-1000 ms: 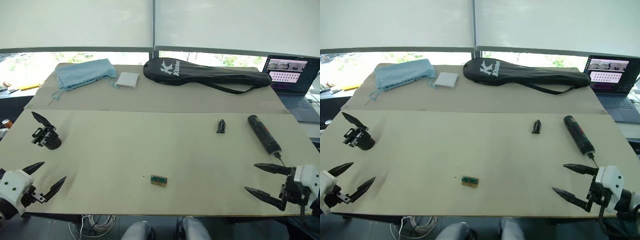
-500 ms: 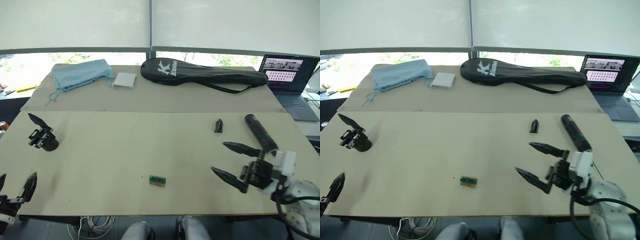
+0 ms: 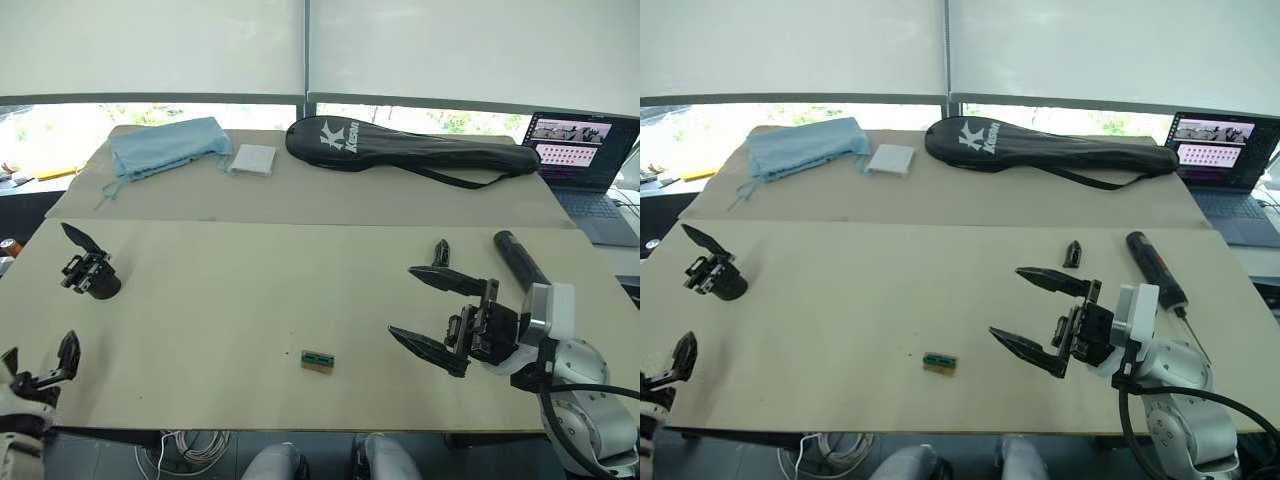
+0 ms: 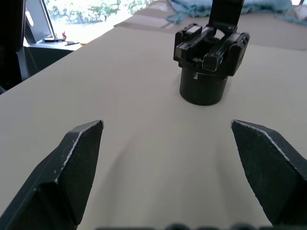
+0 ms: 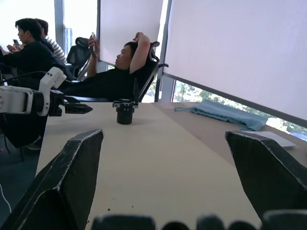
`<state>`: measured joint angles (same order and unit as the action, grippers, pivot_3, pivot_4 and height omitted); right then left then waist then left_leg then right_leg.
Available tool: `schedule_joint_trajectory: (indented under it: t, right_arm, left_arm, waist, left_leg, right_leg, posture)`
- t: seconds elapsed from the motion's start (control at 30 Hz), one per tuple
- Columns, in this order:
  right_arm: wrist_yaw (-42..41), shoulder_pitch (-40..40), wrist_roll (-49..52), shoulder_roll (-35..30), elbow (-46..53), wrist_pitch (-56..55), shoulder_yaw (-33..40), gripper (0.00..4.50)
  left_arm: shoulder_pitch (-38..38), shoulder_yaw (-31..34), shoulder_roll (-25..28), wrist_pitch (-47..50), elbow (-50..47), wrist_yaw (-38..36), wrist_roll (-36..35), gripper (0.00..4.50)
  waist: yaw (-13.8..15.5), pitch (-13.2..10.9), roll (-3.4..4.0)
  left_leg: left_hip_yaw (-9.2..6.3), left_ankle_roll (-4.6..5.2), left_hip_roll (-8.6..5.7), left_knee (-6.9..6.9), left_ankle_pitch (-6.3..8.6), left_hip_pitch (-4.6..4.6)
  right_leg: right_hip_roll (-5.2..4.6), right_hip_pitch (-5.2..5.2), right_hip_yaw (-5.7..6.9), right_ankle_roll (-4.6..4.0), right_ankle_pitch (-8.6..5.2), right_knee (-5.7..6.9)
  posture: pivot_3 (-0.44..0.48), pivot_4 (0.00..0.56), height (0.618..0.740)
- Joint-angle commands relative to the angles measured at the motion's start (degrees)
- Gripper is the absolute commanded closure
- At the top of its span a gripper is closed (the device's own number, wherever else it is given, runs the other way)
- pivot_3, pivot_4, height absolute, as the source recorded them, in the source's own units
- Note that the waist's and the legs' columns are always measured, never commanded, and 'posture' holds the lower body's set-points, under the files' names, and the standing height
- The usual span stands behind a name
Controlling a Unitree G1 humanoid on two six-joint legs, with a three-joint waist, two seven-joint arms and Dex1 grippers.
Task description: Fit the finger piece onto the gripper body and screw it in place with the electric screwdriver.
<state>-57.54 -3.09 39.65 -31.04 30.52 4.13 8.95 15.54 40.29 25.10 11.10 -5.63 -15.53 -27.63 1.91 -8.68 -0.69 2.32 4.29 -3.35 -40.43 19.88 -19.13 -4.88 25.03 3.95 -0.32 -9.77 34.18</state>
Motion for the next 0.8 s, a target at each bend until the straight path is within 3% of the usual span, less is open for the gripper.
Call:
schedule_joint_trajectory:
  t: [0.03,0.37,0.8]
  right_arm:
    - [-1.2,-0.4,1.4,-0.8,1.9,-0.4,0.4,0.04]
    - [-3.5,-3.5,0.0,-1.0,0.8,-3.0,2.5,0.04]
    - [-3.0,-5.5,-0.9,-1.0,0.8,-4.8,3.0,0.04]
  left_arm:
    - [-3.8,-3.2,3.4,-0.4,5.3,1.1,5.5,0.00]
    - [-19.7,-9.7,7.7,-6.6,25.6,-2.8,10.7,0.00]
    - [-31.0,-13.0,11.6,-16.3,46.8,-5.7,13.6,0.00]
  waist:
    - [-0.1,0.0,0.00]
    - [-1.0,0.0,0.00]
    - [-1.1,0.0,0.05]
  left_leg:
    - [0.00,-0.03,0.00,0.00,-0.02,0.02]
    - [0.00,-0.20,0.01,0.00,-0.11,0.09]
    - [0.01,-0.36,0.03,0.02,-0.17,0.40]
  right_leg:
    - [0.04,-0.01,0.00,-0.01,0.01,0.02]
    - [0.15,-0.04,0.16,-0.02,0.01,0.05]
    - [0.08,-0.27,0.14,-0.04,0.01,0.20]
  posture:
    - [0.000,0.150,0.740]
    - [0.000,0.150,0.740]
    - [0.000,0.150,0.740]
